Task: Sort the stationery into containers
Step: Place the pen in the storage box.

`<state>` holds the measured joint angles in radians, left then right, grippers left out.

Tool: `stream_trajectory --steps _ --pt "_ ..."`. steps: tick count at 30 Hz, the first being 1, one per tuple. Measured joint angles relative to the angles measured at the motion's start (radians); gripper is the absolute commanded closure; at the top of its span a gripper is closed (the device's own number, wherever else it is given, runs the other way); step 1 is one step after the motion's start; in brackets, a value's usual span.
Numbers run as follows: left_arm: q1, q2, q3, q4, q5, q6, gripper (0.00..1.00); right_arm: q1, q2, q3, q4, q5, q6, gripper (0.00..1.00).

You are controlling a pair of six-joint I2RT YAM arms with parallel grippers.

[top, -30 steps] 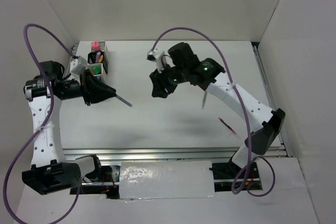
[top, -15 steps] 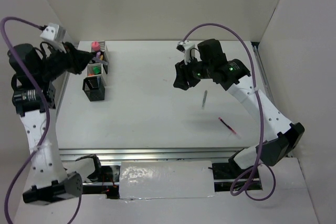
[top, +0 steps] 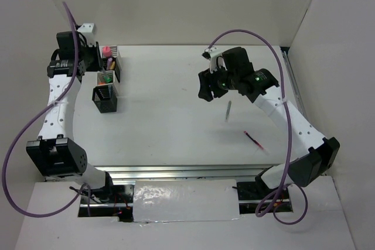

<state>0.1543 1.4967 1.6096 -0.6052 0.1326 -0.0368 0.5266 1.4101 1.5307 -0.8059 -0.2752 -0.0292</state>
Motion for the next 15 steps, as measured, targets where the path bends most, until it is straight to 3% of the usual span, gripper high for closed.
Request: stream_trajectory --steps 9,15 --pt "-0.012 0.065 -0.068 0.065 -0.112 0.049 1.0 -0.019 -0.016 -0.042 0.021 0.044 0.038 0.4" --pt "-0.003 0.073 -0.146 0.081 -0.14 0.061 0.92 -0.126 -0.014 -0.044 0.036 -0.017 0.111 0.43"
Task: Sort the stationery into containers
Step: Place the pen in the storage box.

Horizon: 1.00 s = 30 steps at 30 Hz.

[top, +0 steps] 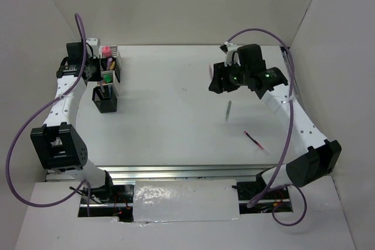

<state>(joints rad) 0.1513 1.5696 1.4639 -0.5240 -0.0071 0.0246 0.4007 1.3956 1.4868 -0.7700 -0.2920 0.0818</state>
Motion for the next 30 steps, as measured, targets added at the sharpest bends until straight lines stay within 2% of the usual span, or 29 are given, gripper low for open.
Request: stream_trajectory --steps 5,8,11,14,22,30 --pt "0.01 0.002 -0.019 0.023 -0.005 0.001 0.85 -0.122 0.028 0.013 -0.002 -0.116 0.026 0.42" --pt "0.016 0.004 -0.025 0.033 -0.004 -0.001 0.76 -0.156 0.076 0.036 0.005 -0.132 0.036 0.4" --pt "0.022 0.005 -0.046 0.043 0.0 -0.003 0.58 -0.151 0.11 0.035 0.019 -0.102 0.04 0.35" --pt "0.027 0.005 -0.08 0.059 0.01 -0.004 0.47 -0.139 0.139 0.053 0.03 -0.023 0.035 0.33" --pt "0.051 -0.031 -0.17 0.089 0.064 -0.033 0.45 -0.152 0.46 0.387 0.036 0.127 0.077 0.33" --pt "0.08 -0.288 -0.298 0.247 0.114 -0.15 0.44 -0.151 0.788 0.637 0.054 0.218 0.159 0.34"
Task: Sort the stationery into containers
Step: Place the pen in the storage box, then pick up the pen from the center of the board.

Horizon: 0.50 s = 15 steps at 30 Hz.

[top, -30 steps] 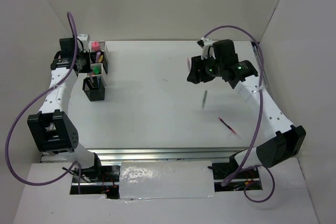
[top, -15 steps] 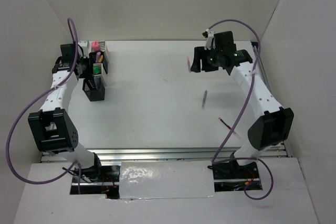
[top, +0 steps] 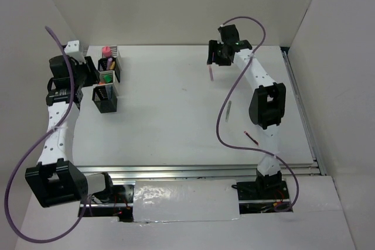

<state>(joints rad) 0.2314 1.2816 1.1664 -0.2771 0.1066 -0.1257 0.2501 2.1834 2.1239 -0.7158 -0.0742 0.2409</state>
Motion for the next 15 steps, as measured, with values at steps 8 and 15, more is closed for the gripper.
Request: stream_trajectory --steps 8,15 --pt "-0.006 -0.034 0.101 0.018 0.028 -0.064 0.32 0.021 0.181 0.099 0.017 0.034 0.019 0.41" --pt "-0.006 -0.033 0.126 -0.017 0.05 -0.067 0.32 0.027 0.24 0.124 0.017 0.089 0.024 0.48"
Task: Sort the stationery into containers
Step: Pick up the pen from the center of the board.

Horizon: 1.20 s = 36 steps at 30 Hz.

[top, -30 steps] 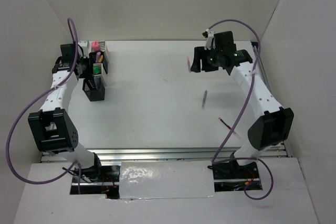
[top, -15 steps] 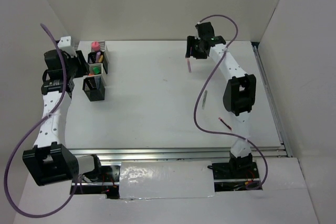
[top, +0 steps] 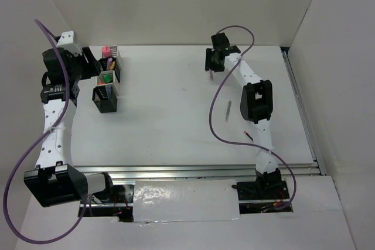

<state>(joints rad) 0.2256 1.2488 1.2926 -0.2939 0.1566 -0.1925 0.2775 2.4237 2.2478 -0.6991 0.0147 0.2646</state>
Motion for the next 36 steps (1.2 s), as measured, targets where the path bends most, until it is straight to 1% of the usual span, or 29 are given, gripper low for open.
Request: stream_trajectory --steps 8,13,16,18,23,27,31,36 --pt "-0.002 0.0 0.0 -0.022 0.014 0.0 0.33 0.014 0.092 0.042 -0.013 0.072 -0.05 0.53" --pt "-0.002 0.003 0.0 -0.031 0.014 0.0 0.33 0.013 0.131 0.058 -0.019 0.08 -0.065 0.55" --pt "-0.002 0.007 0.002 -0.037 0.019 -0.001 0.33 0.013 0.131 0.064 -0.018 0.081 -0.07 0.62" --pt "-0.002 0.008 0.002 -0.039 0.023 -0.003 0.33 0.013 0.133 0.064 -0.018 0.082 -0.076 0.7" --pt "-0.001 0.015 0.01 -0.045 0.027 -0.02 0.32 0.015 0.133 0.064 -0.018 0.087 -0.079 0.71" --pt "0.002 0.027 0.024 -0.05 0.029 -0.022 0.32 0.015 0.133 0.063 -0.018 0.095 -0.08 0.75" --pt "0.006 0.028 0.027 -0.055 0.032 -0.021 0.32 0.019 0.134 0.063 -0.018 0.108 -0.087 0.72" --pt "0.01 0.028 0.028 -0.063 0.033 -0.021 0.32 0.033 0.134 0.063 -0.019 0.118 -0.092 0.76"
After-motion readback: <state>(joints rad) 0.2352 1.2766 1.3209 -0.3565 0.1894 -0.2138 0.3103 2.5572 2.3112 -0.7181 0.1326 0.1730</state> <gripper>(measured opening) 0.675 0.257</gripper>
